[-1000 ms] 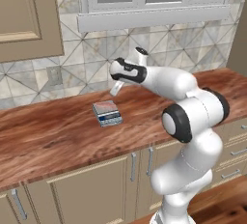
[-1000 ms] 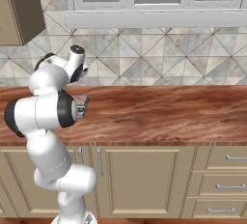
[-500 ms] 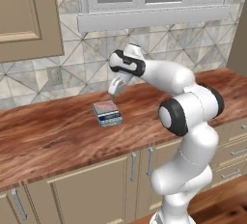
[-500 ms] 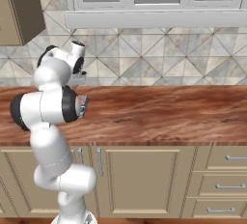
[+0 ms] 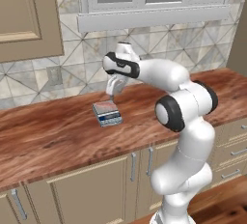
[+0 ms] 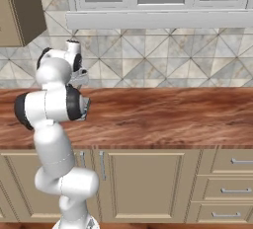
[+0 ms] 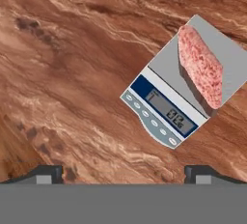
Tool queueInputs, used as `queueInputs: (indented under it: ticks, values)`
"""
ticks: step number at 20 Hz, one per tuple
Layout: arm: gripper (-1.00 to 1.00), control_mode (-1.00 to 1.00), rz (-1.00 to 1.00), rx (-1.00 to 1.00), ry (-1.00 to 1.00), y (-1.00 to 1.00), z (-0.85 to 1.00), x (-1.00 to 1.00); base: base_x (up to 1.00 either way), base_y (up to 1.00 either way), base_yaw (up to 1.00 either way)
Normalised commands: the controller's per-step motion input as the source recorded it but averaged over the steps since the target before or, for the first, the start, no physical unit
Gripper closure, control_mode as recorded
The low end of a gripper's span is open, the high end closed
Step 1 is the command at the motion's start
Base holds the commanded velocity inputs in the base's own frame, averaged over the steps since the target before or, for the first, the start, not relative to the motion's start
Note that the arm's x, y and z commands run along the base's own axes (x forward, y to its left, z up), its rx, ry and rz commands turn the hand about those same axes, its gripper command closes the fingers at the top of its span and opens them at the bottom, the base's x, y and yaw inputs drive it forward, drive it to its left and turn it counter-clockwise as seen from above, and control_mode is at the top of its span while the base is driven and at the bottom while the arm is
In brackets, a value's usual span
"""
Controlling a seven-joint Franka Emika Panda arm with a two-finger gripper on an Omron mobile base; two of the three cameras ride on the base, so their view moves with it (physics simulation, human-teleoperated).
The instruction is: Take the steak from the fridge and place it on the digital scale on the counter by the fridge. Wait a few seconds for a reading, then move it to the plate on the dining counter.
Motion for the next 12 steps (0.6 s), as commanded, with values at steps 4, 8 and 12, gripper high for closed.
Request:
queueInputs:
  ticks: [4, 8, 12]
  values:
    - [-1.0, -1.0, 0.0, -0.28, -0.33, 0.0, -0.13, -0.1, 0.0, 0.0, 0.0]
    - [-1.0, -1.0, 0.0, -0.16, -0.19, 0.0, -0.07, -0.02, 0.0, 0.0, 0.0]
    - [-1.0, -1.0, 0.0, -0.01, -0.01, 0.0, 0.0, 0.0, 0.0, 0.0, 0.0]
